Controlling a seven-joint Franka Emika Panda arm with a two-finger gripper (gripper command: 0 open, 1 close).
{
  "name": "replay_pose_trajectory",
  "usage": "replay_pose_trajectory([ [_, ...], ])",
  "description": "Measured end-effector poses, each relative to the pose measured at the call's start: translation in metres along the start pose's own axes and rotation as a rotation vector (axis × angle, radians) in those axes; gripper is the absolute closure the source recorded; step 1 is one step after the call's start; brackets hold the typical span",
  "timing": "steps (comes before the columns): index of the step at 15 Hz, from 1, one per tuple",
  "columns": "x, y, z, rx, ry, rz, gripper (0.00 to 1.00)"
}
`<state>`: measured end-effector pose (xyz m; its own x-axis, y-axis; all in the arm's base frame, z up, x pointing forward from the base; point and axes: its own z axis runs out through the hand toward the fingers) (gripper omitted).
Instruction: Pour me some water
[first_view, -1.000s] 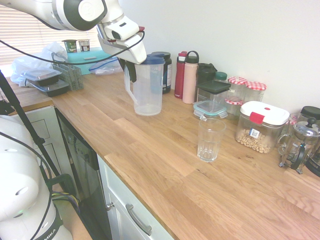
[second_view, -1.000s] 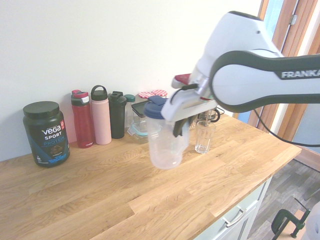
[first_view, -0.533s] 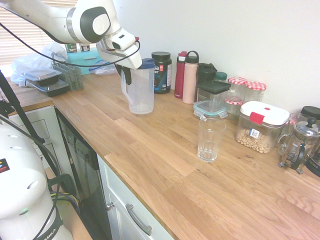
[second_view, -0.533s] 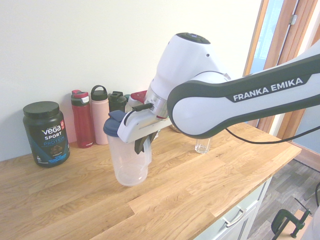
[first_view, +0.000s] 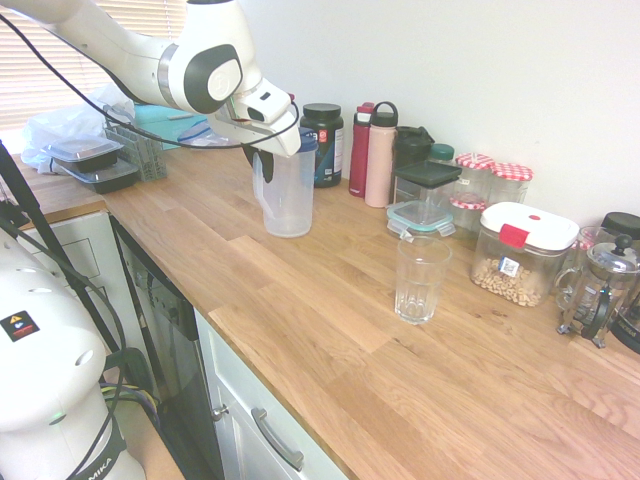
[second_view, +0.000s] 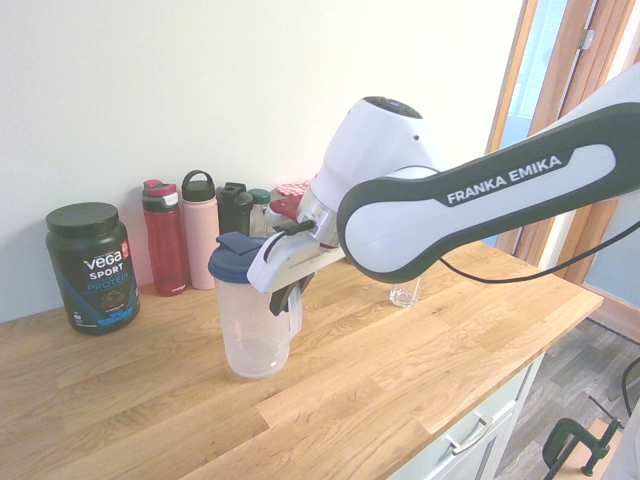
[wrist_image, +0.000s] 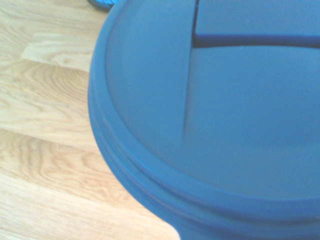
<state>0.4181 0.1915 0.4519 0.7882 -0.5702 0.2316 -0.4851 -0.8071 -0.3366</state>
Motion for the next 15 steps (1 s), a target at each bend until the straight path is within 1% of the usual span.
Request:
replay_pose_trajectory([
  [5,0.001,-0.001,0.002,0.004,0.002,-0.005,0.00],
  [9,0.001,0.000,0.003,-0.022,0.012,-0.035,0.00],
  [11,0.000,0.003,0.006,-0.052,0.008,-0.047,0.00],
  [15,-0.012,0.006,0.024,-0.142,-0.018,-0.094,0.00],
])
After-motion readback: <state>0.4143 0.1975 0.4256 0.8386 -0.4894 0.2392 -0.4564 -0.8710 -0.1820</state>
